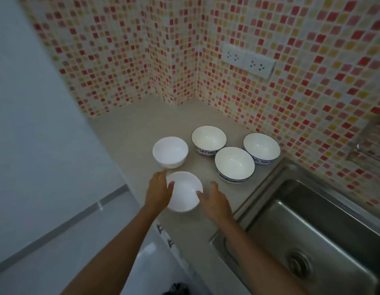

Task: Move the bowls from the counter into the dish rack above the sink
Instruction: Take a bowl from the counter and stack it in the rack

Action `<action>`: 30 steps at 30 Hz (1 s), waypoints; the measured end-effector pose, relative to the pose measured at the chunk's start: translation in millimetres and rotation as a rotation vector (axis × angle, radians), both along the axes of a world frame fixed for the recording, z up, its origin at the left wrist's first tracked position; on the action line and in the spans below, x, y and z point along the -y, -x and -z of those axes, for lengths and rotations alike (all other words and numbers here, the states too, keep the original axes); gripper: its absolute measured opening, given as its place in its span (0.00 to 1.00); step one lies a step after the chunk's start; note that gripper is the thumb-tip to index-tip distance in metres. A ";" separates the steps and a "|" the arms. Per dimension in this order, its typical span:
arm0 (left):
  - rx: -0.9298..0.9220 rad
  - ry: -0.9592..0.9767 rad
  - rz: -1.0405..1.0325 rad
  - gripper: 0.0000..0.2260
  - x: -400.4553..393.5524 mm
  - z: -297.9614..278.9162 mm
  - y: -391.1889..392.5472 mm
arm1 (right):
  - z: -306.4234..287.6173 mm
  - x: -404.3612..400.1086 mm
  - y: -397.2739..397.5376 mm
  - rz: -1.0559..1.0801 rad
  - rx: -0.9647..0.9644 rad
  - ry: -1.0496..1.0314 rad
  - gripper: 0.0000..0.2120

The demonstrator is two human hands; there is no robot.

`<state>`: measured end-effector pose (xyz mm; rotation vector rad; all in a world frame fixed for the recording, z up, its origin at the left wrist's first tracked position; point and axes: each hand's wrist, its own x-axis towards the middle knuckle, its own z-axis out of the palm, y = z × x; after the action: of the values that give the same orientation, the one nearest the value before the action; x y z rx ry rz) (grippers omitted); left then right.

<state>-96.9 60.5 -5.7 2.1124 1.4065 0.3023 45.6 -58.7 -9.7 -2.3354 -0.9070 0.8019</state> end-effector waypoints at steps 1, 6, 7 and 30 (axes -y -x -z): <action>-0.003 0.068 -0.016 0.24 -3.8 4.7 3.3 | 4.0 -6.0 4.3 -0.005 -0.015 0.028 0.33; 0.041 0.248 0.029 0.21 -15.6 28.0 12.5 | 16.7 -25.6 18.2 0.038 -0.044 0.094 0.23; 0.055 0.247 0.028 0.18 -17.7 30.5 12.3 | 18.3 -28.2 19.0 0.054 -0.047 0.104 0.22; 0.681 0.725 0.396 0.20 61.3 -129.3 -187.2 | -129.7 96.1 -106.1 0.643 0.215 -0.408 0.17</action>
<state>90.2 -0.8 123.6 1.4258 0.5521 0.2604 151.7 -154.9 120.0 -2.1591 -0.3052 0.0905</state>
